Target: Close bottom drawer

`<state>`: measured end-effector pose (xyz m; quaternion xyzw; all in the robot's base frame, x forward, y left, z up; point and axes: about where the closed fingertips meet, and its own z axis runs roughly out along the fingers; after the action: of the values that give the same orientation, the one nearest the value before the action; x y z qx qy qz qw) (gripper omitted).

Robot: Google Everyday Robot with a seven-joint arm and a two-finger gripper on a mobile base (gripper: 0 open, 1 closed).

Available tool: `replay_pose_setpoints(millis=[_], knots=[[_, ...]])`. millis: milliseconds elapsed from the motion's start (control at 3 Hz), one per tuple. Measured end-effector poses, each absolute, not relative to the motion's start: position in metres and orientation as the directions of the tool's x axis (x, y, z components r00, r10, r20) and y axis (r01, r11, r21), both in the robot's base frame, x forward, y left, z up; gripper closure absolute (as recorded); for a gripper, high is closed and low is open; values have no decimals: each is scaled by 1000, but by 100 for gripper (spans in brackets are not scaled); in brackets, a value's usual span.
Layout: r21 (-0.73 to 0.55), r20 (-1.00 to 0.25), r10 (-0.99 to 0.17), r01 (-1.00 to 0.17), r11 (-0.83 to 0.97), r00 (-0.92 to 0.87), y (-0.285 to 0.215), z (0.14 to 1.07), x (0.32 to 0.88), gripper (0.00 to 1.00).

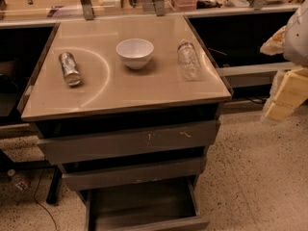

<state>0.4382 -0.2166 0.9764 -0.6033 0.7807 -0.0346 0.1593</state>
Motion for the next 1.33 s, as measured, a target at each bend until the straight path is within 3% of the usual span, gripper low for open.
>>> replay_pose_setpoints(millis=[1000, 1333], knots=[[-246, -207, -953, -931, 270, -221, -217, 976, 438, 85], [-246, -207, -953, -931, 270, -221, -217, 976, 438, 100]])
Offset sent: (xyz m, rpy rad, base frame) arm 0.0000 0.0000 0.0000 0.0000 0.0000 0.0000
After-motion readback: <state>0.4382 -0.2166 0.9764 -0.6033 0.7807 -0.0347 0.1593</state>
